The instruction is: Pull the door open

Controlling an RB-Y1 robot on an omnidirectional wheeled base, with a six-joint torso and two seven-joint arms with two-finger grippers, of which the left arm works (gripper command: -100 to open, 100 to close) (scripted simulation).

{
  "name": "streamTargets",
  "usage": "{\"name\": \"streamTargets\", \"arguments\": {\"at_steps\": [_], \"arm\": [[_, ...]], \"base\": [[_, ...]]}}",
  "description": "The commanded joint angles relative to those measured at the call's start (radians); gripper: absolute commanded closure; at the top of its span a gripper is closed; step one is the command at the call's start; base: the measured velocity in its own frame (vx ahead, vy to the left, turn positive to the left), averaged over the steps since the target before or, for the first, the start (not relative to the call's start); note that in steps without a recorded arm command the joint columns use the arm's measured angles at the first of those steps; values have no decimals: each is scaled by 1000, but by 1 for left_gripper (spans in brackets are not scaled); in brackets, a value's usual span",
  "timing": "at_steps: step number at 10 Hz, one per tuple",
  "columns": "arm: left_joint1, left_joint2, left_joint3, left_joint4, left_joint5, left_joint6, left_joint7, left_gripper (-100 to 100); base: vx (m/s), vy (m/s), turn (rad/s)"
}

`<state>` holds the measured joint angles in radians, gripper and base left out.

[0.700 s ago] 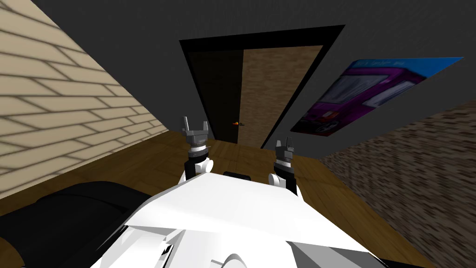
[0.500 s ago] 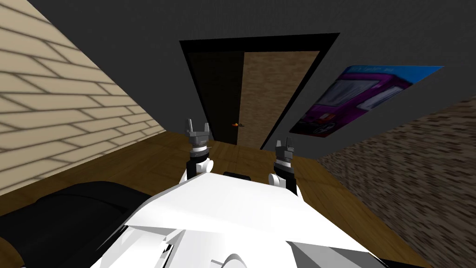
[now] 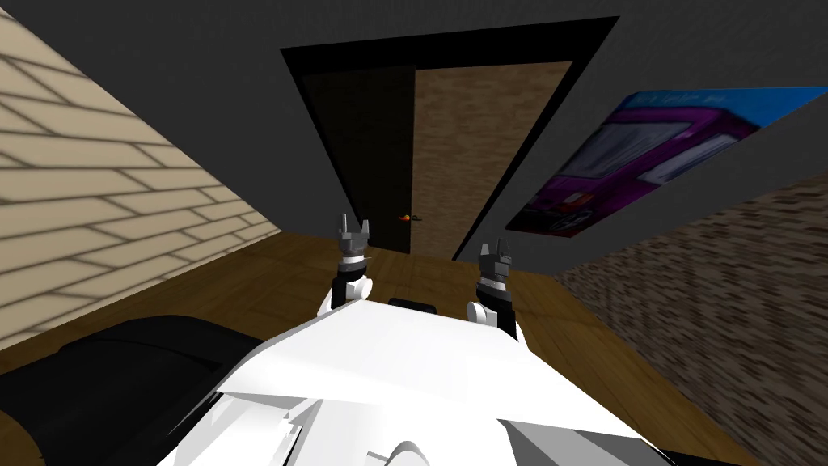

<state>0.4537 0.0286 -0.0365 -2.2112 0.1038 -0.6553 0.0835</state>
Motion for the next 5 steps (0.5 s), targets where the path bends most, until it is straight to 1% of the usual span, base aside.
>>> {"name": "streamTargets", "arguments": {"at_steps": [1,3,5], "arm": [[-2,8,3,33,0,-7,3,-100],[-9,18,8,74,1,-13,8,-100],[-17,29,14,120,2,-19,12,-100]], "base": [[91,-2,-46],[87,-17,-44],[98,-1,-42]]}}
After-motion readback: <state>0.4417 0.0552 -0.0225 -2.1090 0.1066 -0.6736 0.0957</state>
